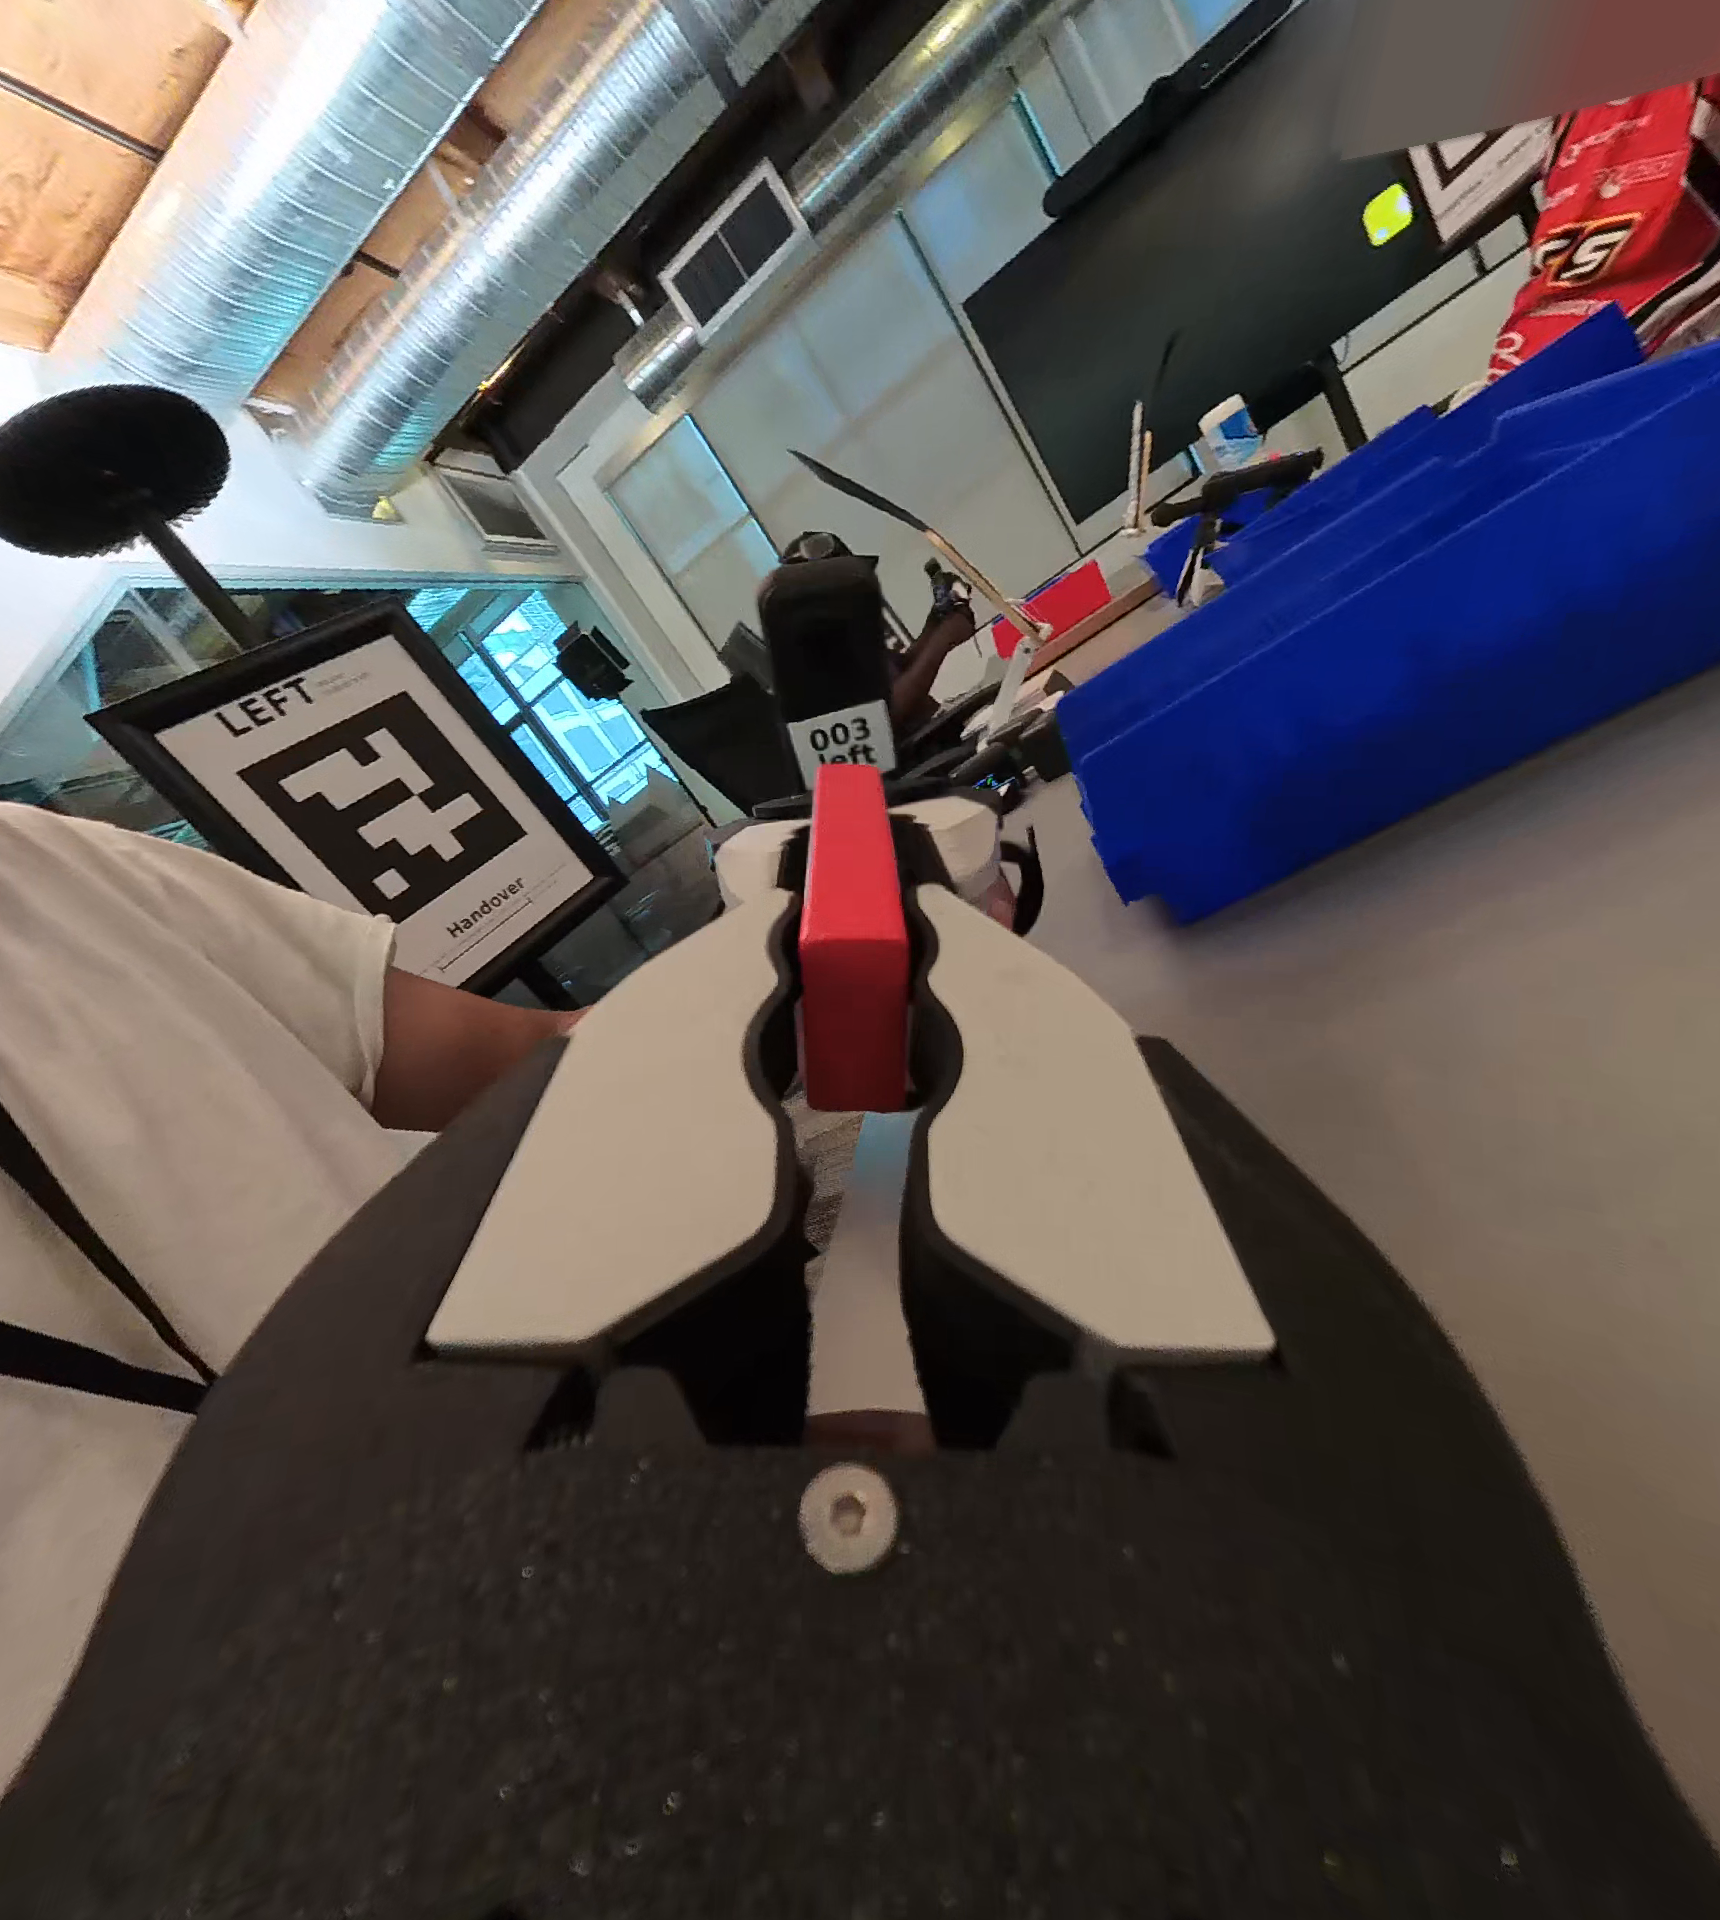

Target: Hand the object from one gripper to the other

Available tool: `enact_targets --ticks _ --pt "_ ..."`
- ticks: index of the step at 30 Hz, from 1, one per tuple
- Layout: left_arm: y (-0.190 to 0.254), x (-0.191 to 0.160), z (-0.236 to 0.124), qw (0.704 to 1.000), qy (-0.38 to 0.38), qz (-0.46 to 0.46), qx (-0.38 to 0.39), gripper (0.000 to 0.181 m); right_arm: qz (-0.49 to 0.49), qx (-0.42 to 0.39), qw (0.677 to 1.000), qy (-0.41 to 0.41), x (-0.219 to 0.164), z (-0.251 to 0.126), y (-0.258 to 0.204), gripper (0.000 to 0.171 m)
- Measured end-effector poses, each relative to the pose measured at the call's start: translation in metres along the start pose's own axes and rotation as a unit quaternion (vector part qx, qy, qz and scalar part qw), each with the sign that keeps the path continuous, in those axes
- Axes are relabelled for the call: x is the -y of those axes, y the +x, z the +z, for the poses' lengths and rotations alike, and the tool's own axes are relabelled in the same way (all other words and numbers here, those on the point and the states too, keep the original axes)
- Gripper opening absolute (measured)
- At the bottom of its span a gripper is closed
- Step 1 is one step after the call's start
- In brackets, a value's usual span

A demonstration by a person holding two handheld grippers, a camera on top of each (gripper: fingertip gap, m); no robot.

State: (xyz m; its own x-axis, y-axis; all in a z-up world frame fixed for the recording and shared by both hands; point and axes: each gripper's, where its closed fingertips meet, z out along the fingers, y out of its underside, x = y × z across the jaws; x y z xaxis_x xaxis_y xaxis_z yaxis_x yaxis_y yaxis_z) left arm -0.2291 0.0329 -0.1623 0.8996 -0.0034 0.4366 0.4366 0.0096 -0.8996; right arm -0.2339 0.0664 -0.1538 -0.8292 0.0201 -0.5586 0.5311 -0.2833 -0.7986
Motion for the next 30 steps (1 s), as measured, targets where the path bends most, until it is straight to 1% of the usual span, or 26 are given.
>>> enact_targets --ticks 4,7,11,13,15,16,17,18,19,20,22,24,25,27,30 --pt "0.004 -0.004 0.005 1.0 -0.003 -0.002 -0.003 0.029 -0.005 0.006 1.0 -0.013 -0.009 0.01 -0.003 0.016" --pt "0.005 -0.004 0.006 1.0 0.005 -0.006 -0.004 0.018 -0.023 -0.008 0.999 -0.046 -0.022 0.018 0.0 0.017" --pt "-0.002 -0.007 0.004 1.0 -0.006 -0.011 0.005 0.016 -0.03 -0.041 0.997 -0.052 -0.025 0.02 0.009 0.018" --pt "-0.008 -0.009 0.003 0.999 -0.018 0.027 0.035 0.016 -0.033 -0.069 0.996 -0.056 -0.026 0.018 0.018 0.023" --pt "-0.015 -0.01 0.0 0.992 -0.041 0.092 0.081 0.016 -0.039 -0.105 0.992 -0.059 -0.026 0.013 0.029 0.039" --pt "-0.02 -0.011 -0.002 0.982 -0.057 0.141 0.113 0.016 -0.044 -0.127 0.989 -0.06 -0.026 0.01 0.034 0.048" --pt "-0.026 -0.012 -0.005 0.966 -0.078 0.198 0.148 0.016 -0.043 -0.15 0.986 -0.065 -0.027 0.007 0.04 0.056" --pt "-0.032 -0.013 -0.008 0.944 -0.1 0.256 0.184 0.016 -0.039 -0.178 0.981 -0.073 -0.029 0.004 0.046 0.068" --pt "-0.037 -0.013 -0.01 0.918 -0.121 0.31 0.217 0.016 -0.035 -0.205 0.975 -0.081 -0.032 0.003 0.052 0.081" --pt "-0.041 -0.013 -0.012 0.888 -0.139 0.362 0.245 0.016 -0.035 -0.223 0.97 -0.088 -0.036 0.003 0.056 0.091" --pt "-0.043 -0.015 -0.012 0.831 -0.167 0.452 0.276 0.016 -0.036 -0.241 0.965 -0.094 -0.041 0.009 0.058 0.103" --pt "-0.044 -0.02 -0.009 0.785 -0.191 0.513 0.291 0.016 -0.043 -0.251 0.962 -0.094 -0.042 0.018 0.057 0.111" --pt "-0.044 -0.023 -0.007 0.77 -0.2 0.531 0.292 0.017 -0.05 -0.254 0.961 -0.098 -0.043 0.022 0.056 0.113" --pt "-0.043 -0.029 -0.004 0.749 -0.213 0.554 0.294 0.017 -0.064 -0.26 0.958 -0.108 -0.045 0.028 0.054 0.114" --pt "-0.042 -0.03 -0.002 0.724 -0.222 0.579 0.301 0.016 -0.055 -0.257 0.958 -0.115 -0.049 0.033 0.053 0.115"
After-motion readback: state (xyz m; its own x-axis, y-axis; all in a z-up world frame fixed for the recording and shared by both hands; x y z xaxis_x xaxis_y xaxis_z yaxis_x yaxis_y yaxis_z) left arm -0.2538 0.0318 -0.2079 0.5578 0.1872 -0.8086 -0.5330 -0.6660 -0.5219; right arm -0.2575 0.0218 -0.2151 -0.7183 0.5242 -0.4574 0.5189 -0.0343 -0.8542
